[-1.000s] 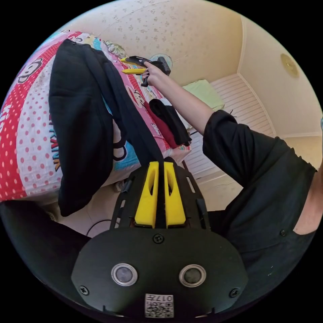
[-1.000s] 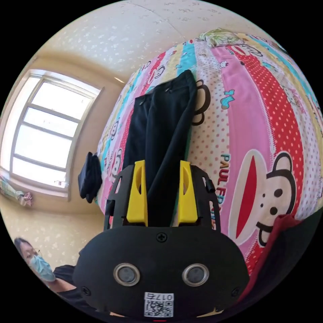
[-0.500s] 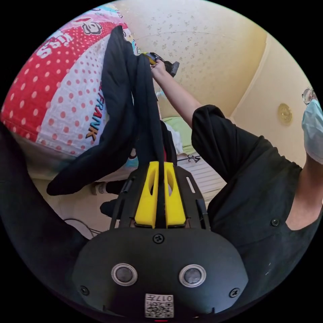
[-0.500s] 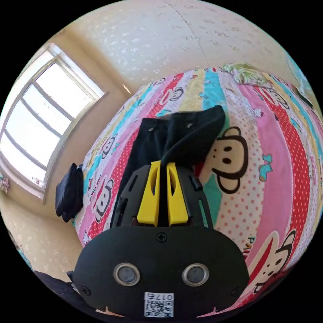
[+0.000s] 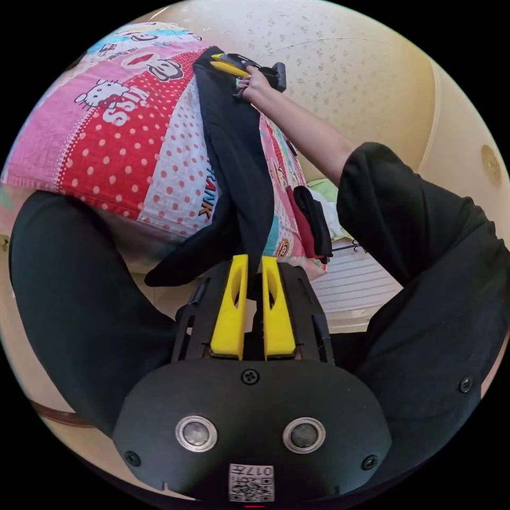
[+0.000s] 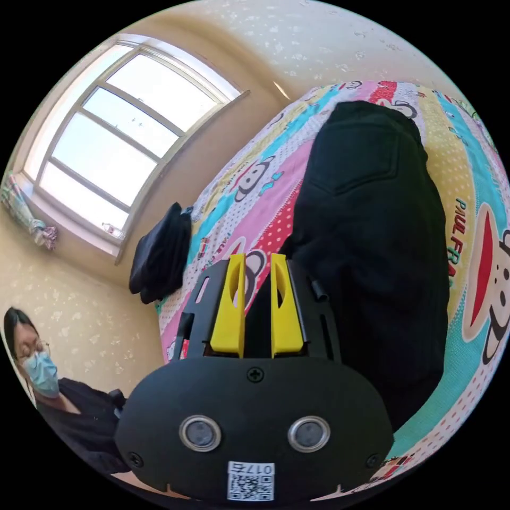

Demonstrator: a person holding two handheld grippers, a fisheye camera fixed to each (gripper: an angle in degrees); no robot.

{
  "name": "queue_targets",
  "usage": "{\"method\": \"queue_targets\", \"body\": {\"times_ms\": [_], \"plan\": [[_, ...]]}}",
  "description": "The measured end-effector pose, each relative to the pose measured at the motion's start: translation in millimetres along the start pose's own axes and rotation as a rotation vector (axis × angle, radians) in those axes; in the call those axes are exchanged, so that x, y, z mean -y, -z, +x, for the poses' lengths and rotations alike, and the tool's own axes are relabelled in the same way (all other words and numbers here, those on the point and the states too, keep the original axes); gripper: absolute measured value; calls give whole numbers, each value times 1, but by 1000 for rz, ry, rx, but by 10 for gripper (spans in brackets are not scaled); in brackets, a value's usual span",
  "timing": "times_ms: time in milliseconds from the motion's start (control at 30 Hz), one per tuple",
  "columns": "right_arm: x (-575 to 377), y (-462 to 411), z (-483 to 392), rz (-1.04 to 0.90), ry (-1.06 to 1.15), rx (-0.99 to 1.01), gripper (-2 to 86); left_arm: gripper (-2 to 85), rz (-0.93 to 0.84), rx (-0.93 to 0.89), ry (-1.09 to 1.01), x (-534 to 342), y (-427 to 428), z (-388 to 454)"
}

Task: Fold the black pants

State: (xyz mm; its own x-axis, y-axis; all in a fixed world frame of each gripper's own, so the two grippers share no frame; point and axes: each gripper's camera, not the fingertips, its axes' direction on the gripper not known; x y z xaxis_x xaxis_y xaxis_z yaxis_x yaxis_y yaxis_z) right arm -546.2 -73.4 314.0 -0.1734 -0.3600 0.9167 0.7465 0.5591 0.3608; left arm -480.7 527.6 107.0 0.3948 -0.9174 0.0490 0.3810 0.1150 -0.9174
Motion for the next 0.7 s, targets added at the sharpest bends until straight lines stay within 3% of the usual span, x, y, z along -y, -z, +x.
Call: {"method": "queue_targets", "body": {"times_ms": [67,233,333,400,500,600,700], "plan": [[-28,22,-23,-23,73,0,71,100,2,-2,15,2,-3,-5],[-150,75,-67,-89,164,-190,68,99,-4,-72,2,19,-20,-15],[-239,98,-66,-25,102,-285,78,78,-43,43,-91,44,-48,9],[-299,112,-49,78,-15,-140,94,67,-120,140,-123,59,-72,21],[-358,106,-40,183,-108,121,100,62,-167,148,-134,67,-93,33],[-396,95,-59,283,-126,117,108,60,-165,165,-140,59,-95,43],[-408,91,-74,224,-111,17,89,59,-79,177,-110,46,-82,47]]}}
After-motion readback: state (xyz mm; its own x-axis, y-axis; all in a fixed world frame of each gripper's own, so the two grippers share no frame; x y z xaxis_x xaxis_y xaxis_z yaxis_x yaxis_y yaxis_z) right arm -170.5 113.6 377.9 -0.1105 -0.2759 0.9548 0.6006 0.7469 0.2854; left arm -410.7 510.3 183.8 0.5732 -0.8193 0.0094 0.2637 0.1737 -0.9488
